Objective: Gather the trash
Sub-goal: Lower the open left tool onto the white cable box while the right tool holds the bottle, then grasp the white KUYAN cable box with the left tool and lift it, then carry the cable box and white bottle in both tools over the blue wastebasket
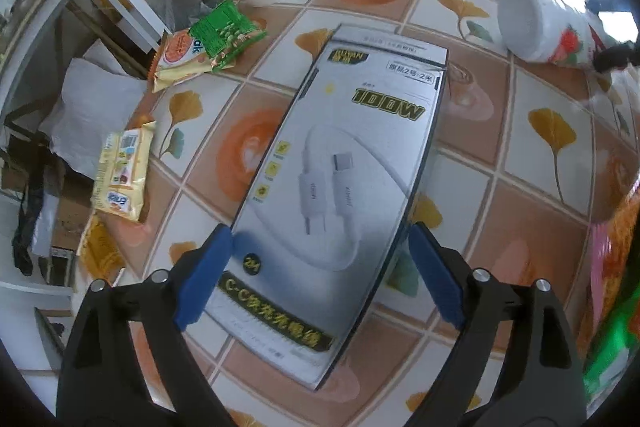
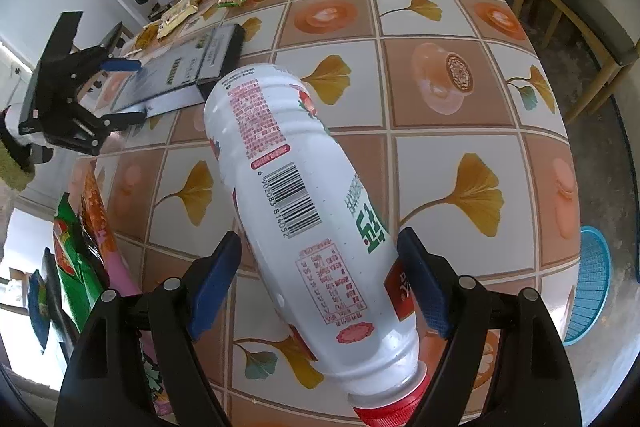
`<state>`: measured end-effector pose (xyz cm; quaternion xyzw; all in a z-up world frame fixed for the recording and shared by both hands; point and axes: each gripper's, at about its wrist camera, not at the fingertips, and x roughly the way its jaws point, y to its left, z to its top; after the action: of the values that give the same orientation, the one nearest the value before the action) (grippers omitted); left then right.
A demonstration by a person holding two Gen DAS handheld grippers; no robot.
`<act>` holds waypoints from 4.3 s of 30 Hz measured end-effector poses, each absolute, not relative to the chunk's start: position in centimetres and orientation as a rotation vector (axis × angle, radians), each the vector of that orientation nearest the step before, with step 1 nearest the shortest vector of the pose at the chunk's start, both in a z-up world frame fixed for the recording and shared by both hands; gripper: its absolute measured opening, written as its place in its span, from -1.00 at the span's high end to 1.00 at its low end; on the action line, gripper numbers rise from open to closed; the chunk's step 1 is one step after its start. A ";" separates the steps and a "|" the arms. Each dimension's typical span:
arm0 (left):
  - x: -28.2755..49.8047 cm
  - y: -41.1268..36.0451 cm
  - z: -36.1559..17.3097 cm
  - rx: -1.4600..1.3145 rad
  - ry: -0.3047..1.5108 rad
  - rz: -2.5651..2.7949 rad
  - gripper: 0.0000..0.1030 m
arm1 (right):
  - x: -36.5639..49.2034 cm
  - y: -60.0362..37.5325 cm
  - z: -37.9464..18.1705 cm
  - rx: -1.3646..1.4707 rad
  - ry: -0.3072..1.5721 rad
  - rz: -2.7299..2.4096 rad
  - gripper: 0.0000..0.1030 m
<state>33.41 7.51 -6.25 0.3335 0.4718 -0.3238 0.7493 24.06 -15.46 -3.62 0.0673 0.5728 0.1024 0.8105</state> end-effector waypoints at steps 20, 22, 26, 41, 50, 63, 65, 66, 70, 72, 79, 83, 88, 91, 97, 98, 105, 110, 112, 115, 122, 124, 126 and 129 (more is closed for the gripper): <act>33.8 10.5 -4.0 -0.093 1.337 -0.556 -0.73 | 23.6 -15.5 -3.7 0.183 1.217 0.236 -0.51; 33.7 10.6 -3.2 -0.077 1.288 -0.530 -0.73 | 23.5 -15.4 -3.7 0.182 1.217 0.238 -0.51; 32.9 7.5 -2.4 0.237 1.144 -0.535 -0.73 | 23.4 -15.2 -3.6 0.186 1.216 0.242 -0.51; 35.1 3.9 -6.9 0.461 1.235 -0.579 -0.73 | 24.1 -15.4 -3.6 0.200 1.218 0.249 -0.51; 35.6 4.0 -7.3 0.422 1.241 -0.520 -0.71 | 23.9 -15.0 -3.7 0.193 1.204 0.239 -0.49; 33.5 6.2 -3.9 0.340 1.134 -0.344 -0.65 | 23.1 -16.0 -3.8 0.242 1.186 0.213 -0.32; 32.9 6.5 -3.0 0.328 1.101 -0.325 -0.65 | 23.0 -16.1 -3.7 0.250 1.182 0.214 -0.32; 32.4 6.8 -2.6 0.319 1.087 -0.315 -0.64 | 22.9 -16.2 -3.7 0.252 1.180 0.215 -0.31; 29.9 7.9 -1.1 0.305 1.027 -0.254 -0.64 | 22.8 -16.3 -3.8 0.262 1.180 0.216 -0.30; 29.5 8.1 -0.7 0.296 1.006 -0.224 -0.64 | 22.8 -16.3 -3.8 0.272 1.178 0.218 -0.29; 26.8 9.3 1.8 0.264 0.901 -0.139 -0.63 | 22.3 -17.0 -3.0 0.319 1.148 0.223 -0.28; 25.1 9.5 3.7 0.257 0.846 -0.093 -0.63 | 21.9 -17.4 -2.5 0.343 1.129 0.221 -0.27; 23.4 9.6 5.6 0.256 0.790 -0.043 -0.63 | 21.2 -18.1 -1.7 0.362 1.103 0.214 -0.26; 22.3 9.2 6.8 0.238 0.756 -0.029 -0.63 | 20.6 -18.6 -1.0 0.374 1.085 0.203 -0.25; 20.1 7.9 8.6 0.251 0.703 -0.030 -0.63 | 19.2 -19.4 0.3 0.388 1.046 0.187 -0.23; 19.7 7.6 8.8 0.254 0.693 -0.033 -0.63 | 19.1 -19.6 0.5 0.390 1.041 0.185 -0.23; 17.5 4.4 10.6 0.290 0.638 -0.071 -0.63 | 17.4 -20.9 1.7 0.422 0.994 0.169 -0.22; 16.1 1.5 11.7 0.330 0.600 -0.106 -0.63 | 15.5 -22.9 2.8 0.464 0.939 0.158 -0.22; 15.6 0.0 12.2 0.357 0.585 -0.126 -0.63 | 14.9 -23.7 3.2 0.480 0.919 0.152 -0.22; 14.7 -2.7 12.7 0.393 0.564 -0.170 -0.63 | 13.3 -25.7 3.9 0.515 0.877 0.138 -0.22; 12.3 -11.4 13.9 0.472 0.518 -0.342 -0.63 | 8.0 -32.1 4.6 0.599 0.780 0.052 -0.22; 11.8 -13.9 14.0 0.478 0.515 -0.402 -0.63 | 6.0 -34.4 4.6 0.630 0.761 0.005 -0.22; 11.2 -17.2 13.8 0.480 0.519 -0.484 -0.63 | 3.9 -36.7 4.3 0.668 0.743 -0.036 -0.22; 10.8 -21.9 12.7 0.480 0.556 -0.594 -0.63 | 0.7 -39.9 3.8 0.712 0.720 -0.112 -0.22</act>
<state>10.75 -21.86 12.71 0.2312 0.2677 -0.2861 0.8905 0.73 -39.92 3.78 0.3410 0.3448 -0.0538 0.8729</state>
